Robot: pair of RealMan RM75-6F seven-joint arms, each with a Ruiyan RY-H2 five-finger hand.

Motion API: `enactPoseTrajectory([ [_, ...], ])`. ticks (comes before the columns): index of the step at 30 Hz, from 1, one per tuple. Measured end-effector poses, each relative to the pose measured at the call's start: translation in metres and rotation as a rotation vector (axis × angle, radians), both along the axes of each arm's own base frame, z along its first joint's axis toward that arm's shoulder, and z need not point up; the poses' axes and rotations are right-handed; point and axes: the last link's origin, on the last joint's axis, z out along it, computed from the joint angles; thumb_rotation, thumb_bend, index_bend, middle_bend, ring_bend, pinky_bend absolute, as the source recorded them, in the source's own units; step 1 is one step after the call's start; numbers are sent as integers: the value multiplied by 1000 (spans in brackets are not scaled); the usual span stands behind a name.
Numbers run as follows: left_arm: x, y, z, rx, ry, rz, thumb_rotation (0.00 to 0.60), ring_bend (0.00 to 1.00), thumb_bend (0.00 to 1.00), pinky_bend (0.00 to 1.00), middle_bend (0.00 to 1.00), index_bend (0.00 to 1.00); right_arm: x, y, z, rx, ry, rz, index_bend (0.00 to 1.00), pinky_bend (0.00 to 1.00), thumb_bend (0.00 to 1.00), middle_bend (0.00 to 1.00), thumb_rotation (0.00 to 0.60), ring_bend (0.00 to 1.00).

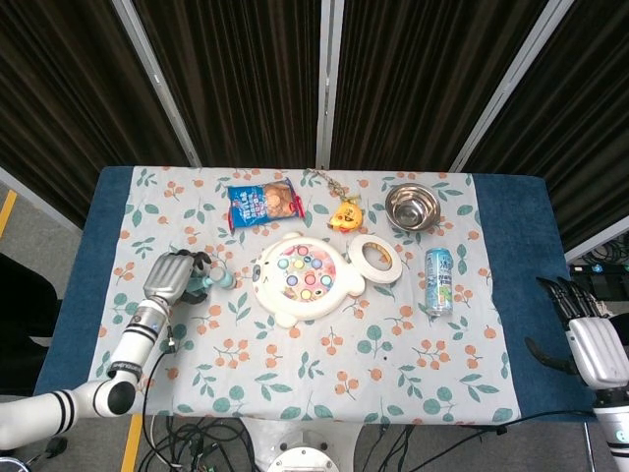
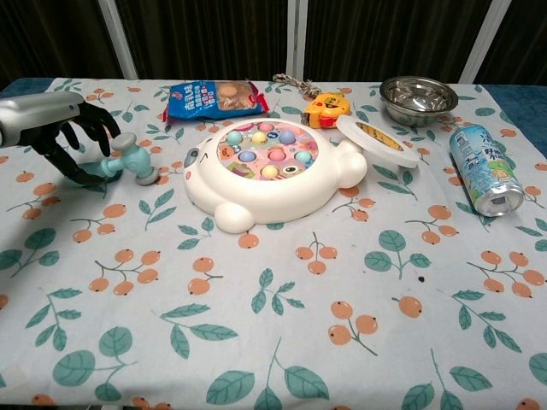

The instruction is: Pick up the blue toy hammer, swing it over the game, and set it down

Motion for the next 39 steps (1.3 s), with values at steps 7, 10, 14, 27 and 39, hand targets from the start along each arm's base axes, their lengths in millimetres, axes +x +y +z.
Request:
enactPoseTrajectory([
  [7,-2,-1,-3,16,7,1,600,280,213,411,409,333,1,0,0,2,1,-1,0,0,200,119,600,0],
  [10,0,-2,-5,12,2,-3,600,280,213,411,410,333,1,0,-1,4,1,-2,0,0,200,119,600,0],
  [14,1,-2,-8,9,1,-8,600,286,220,412,417,346,0,1,0,1,3,-7,0,0,199,119,600,0],
  [27,3,-2,-16,19,-25,-16,581,305,293,424,437,386,1,2,0,2,6,-10,0,0,200,119,600,0],
  [39,2,-2,-19,23,-32,-16,583,326,332,439,467,444,1,2,0,4,8,-15,0,0,201,119,600,0],
])
